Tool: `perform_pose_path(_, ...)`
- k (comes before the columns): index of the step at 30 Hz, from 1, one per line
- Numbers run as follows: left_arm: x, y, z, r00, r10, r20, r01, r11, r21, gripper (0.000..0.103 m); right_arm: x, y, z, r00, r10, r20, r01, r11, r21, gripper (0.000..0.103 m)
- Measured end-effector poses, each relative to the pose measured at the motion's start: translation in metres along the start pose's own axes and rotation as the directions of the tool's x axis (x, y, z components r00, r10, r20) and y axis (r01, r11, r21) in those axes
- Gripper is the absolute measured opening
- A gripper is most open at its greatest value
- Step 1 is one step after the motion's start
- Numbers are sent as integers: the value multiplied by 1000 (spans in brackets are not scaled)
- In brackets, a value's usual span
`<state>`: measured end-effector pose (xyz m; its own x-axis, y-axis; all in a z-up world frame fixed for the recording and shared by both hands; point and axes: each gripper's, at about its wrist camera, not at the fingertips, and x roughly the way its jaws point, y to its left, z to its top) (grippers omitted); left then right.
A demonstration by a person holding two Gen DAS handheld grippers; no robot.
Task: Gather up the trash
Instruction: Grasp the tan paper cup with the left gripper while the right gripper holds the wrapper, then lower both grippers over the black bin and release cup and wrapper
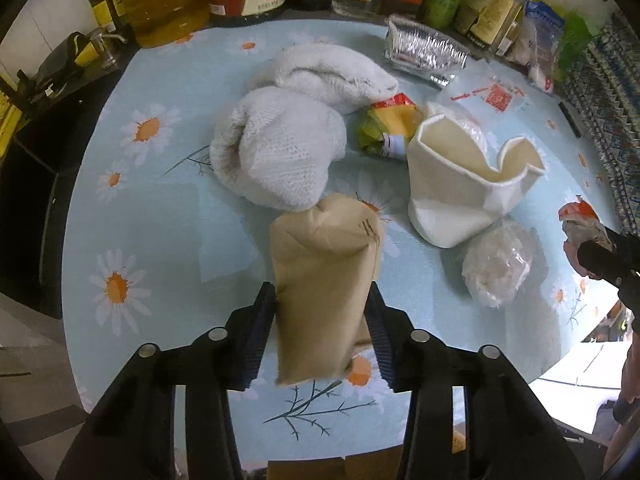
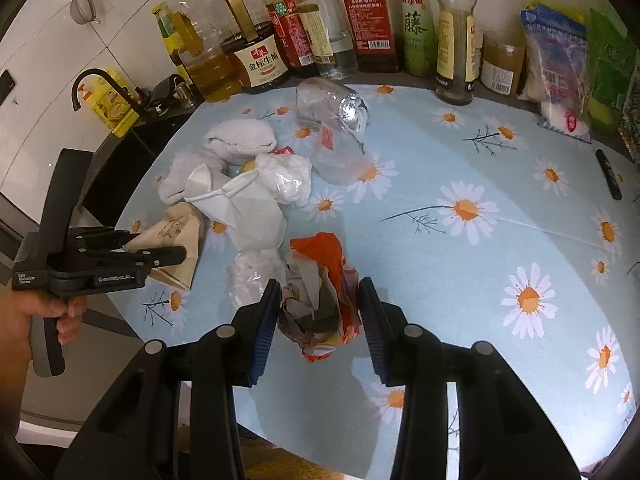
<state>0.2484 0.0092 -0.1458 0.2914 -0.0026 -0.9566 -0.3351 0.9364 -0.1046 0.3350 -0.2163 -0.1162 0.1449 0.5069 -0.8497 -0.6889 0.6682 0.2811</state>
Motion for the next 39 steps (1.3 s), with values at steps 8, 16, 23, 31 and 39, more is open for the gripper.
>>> perform_pose_path(8,-22,23,-17,997,-59,50,58,998,21,27,-8,37,-9,999,-28,16,28,1000,-3,41)
perform_pose_path(16,-39,42,-36,987,-120,106,118,993,31,20,-13,79,-22,998,-58,26,59,998,-12,41)
perform_pose_path(23,-62,58,-56,970,-183,159,178,983,43,20,-19,113,-34,996,-82,33,82,996,-18,41)
perform_pose_path(31,-88,71,-92,952,-241,188,232,970,70,20,-16,151,-54,996,-84,13,85,996,-25,41)
perform_pose_path(39,-94,75,-137,941,-301,154,285,951,115,21,-3,181,-88,997,-72,-29,71,997,-17,41)
